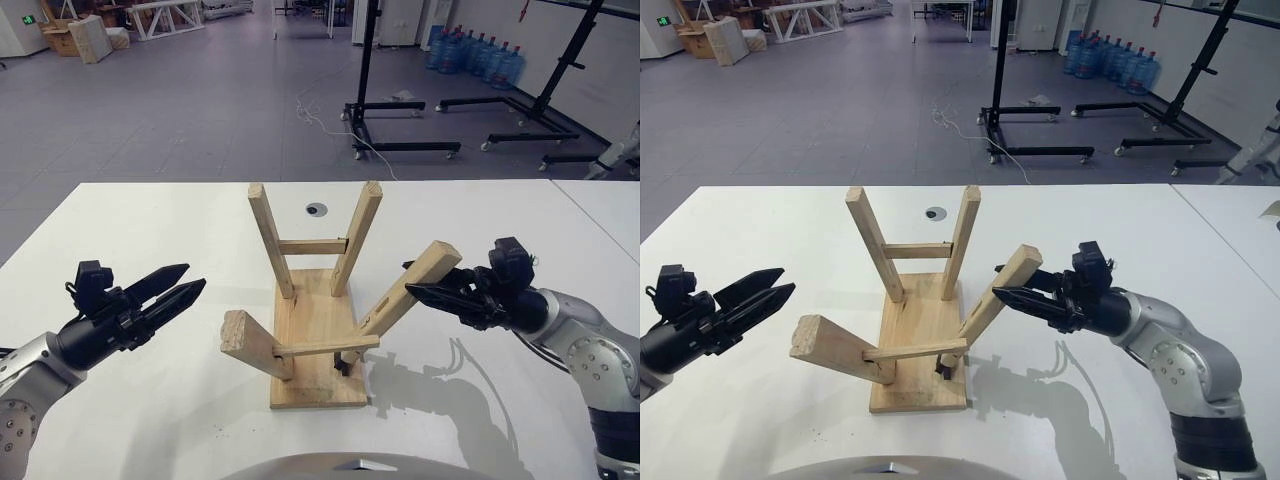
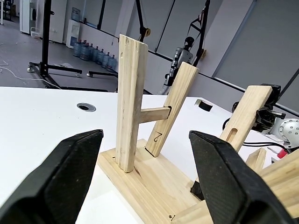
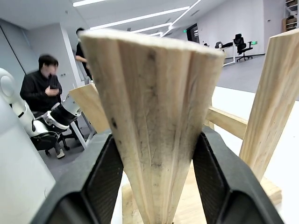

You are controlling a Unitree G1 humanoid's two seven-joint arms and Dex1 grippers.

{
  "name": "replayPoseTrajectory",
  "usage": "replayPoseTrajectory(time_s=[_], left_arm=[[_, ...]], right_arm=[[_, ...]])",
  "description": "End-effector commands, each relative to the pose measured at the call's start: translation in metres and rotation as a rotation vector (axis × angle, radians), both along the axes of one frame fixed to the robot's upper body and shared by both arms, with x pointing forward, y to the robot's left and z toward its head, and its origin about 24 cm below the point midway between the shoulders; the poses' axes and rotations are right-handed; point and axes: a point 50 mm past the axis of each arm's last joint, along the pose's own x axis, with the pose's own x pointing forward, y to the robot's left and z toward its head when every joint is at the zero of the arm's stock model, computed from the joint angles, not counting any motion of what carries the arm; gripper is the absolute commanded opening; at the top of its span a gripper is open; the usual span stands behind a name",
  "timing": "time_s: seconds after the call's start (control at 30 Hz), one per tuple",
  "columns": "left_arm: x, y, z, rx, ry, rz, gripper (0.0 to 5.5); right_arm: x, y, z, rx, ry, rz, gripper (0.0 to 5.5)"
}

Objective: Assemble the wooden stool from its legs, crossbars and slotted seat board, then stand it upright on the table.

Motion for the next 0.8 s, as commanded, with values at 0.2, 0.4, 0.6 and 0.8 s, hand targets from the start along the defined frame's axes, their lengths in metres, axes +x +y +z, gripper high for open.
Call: replayPoseTrajectory(time_s=[0.2,0.4,0.6,0.8], left_arm=[[-0.007,-0.009,-0.007,0.02,0.028,0.002,3.37],[-0.007,-0.007,-0.008,0.029,0.033,0.006,3.37],[-0.006,-0.01,-0.012,0.039,0.041,0.0,3.37],[-0.008,-0.013,-0.017,0.039,0.052,-0.002,3.37]], right_arm=[[0.01,-0.004,0.016,-0.135,-0.018,0.082,2.04],[0.005,0.002,0.019,-0.092,-0.015,0.123,2.04],[0.003,0.0,0.017,-0.123,-0.001,0.148,2.04],[0.008,0.003,0.014,-0.164,-0.014,0.172,2.04]])
